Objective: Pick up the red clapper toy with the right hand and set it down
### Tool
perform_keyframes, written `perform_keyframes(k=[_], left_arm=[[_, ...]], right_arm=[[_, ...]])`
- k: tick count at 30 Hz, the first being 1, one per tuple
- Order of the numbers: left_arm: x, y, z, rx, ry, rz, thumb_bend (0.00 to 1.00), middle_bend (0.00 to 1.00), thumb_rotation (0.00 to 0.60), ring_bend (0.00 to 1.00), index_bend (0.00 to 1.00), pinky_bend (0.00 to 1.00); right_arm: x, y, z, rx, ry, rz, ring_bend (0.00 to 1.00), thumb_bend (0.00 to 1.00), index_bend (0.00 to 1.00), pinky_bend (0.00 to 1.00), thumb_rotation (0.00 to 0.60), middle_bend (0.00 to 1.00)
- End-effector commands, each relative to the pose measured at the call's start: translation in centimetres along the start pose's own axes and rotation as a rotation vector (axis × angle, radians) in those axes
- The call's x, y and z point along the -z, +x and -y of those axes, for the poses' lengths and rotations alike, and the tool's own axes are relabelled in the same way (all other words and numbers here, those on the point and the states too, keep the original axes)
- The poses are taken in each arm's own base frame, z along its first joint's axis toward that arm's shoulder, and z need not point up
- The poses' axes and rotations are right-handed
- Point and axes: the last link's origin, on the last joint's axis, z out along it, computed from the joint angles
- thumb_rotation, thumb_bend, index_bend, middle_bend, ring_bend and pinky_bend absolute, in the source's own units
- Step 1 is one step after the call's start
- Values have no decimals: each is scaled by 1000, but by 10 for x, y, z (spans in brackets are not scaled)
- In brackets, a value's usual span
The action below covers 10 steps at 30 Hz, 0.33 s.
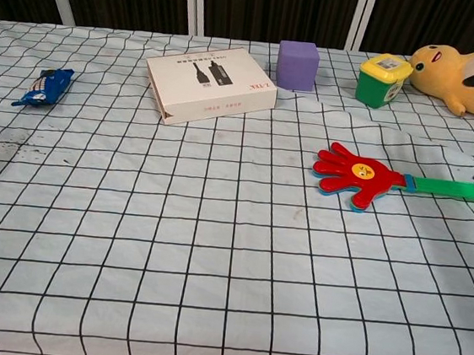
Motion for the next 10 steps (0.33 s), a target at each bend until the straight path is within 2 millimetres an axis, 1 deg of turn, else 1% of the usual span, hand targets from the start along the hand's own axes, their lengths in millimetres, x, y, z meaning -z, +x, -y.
perform_keyframes(k=[1, 3, 10], left_arm=[[1, -2, -1, -38, -19, -18, 0, 0, 600, 0, 0, 0], [2, -3, -1, -54, -25, -25, 0, 0, 600, 0, 0, 0], [3, -7, -2, -102, -35, -48, 0, 0, 600, 0, 0, 0]], right_arm=[[51, 17, -40, 104, -37, -108, 0, 66, 0, 143, 600, 0], [67, 21, -51, 117, -55, -131, 0, 60, 0, 144, 600, 0], [112, 31, -81, 133, -125, -178, 0, 57, 0, 144, 600, 0]])
